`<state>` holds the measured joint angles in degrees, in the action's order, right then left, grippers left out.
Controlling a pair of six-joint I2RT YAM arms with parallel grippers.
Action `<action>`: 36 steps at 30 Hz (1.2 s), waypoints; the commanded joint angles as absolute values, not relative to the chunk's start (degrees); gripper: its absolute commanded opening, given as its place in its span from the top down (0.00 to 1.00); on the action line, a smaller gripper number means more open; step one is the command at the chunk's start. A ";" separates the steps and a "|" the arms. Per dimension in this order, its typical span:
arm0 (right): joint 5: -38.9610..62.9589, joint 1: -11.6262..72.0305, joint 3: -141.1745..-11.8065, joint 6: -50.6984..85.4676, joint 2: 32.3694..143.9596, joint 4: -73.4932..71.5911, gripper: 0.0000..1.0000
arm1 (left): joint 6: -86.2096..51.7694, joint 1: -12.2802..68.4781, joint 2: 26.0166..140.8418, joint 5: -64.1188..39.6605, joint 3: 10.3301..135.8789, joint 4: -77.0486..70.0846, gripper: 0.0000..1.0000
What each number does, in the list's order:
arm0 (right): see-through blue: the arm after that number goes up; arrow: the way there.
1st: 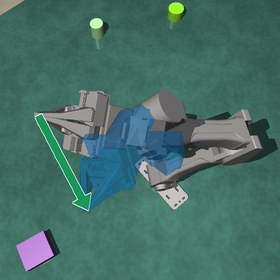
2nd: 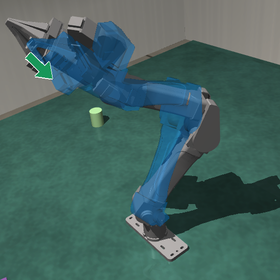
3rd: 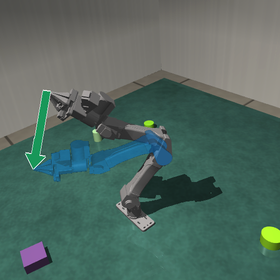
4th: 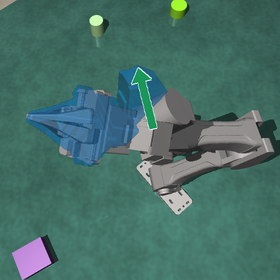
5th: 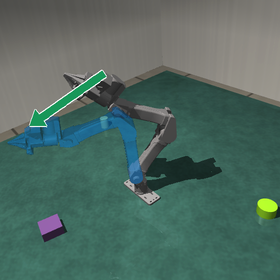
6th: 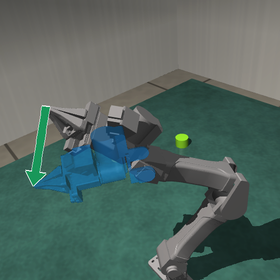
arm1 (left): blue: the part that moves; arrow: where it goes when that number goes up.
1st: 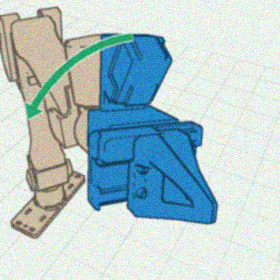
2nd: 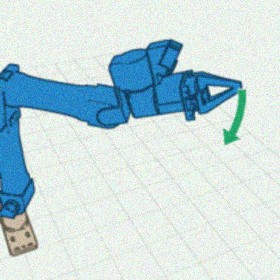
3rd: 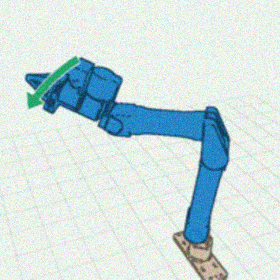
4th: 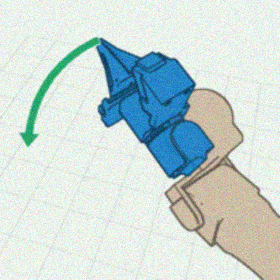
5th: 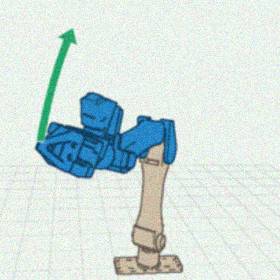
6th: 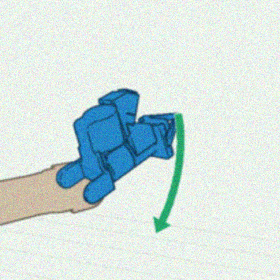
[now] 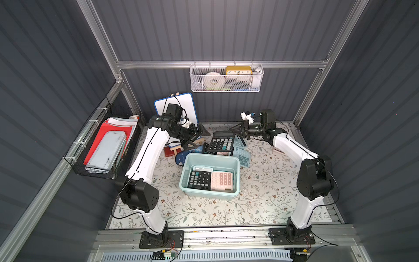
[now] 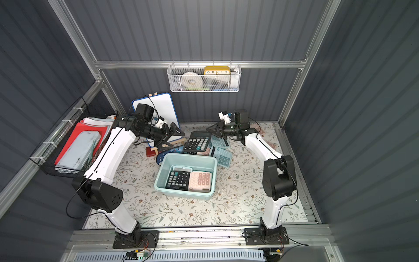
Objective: Put the calculator in the storage box
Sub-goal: Place the calculator in the storage box.
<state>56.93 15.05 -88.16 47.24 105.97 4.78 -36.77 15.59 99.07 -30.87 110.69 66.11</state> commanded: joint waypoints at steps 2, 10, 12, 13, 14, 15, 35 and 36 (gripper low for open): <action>52.56 18.08 -87.64 35.68 102.38 12.59 1.00 | -36.23 14.73 95.63 -20.31 111.77 68.75 0.01; 42.07 24.94 -87.58 26.02 101.00 17.54 1.00 | -37.88 12.45 92.73 -14.56 108.93 69.96 0.01; 39.69 26.62 -87.46 24.75 101.07 17.89 1.00 | -37.88 11.89 92.64 -14.16 108.68 70.96 0.01; 38.46 27.63 -87.39 24.09 101.12 18.00 1.00 | -37.80 11.70 92.57 -14.08 108.55 71.31 0.01; 37.25 28.50 -87.29 23.47 101.22 18.15 1.00 | -37.73 11.60 92.47 -13.73 108.38 71.57 0.01; 35.57 29.50 -87.22 22.81 101.39 18.25 1.00 | -37.74 11.45 92.40 -13.30 108.13 71.95 0.01; 24.22 40.39 -85.87 27.71 108.75 12.27 1.00 | -36.83 9.84 91.58 -15.80 103.23 70.95 0.01; 24.19 40.59 -85.91 28.19 109.09 11.91 1.00 | -36.76 9.78 91.42 -15.79 103.03 70.92 0.01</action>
<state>25.21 39.90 -86.24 26.35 108.79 14.98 -37.47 10.11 93.14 -14.83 104.01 69.93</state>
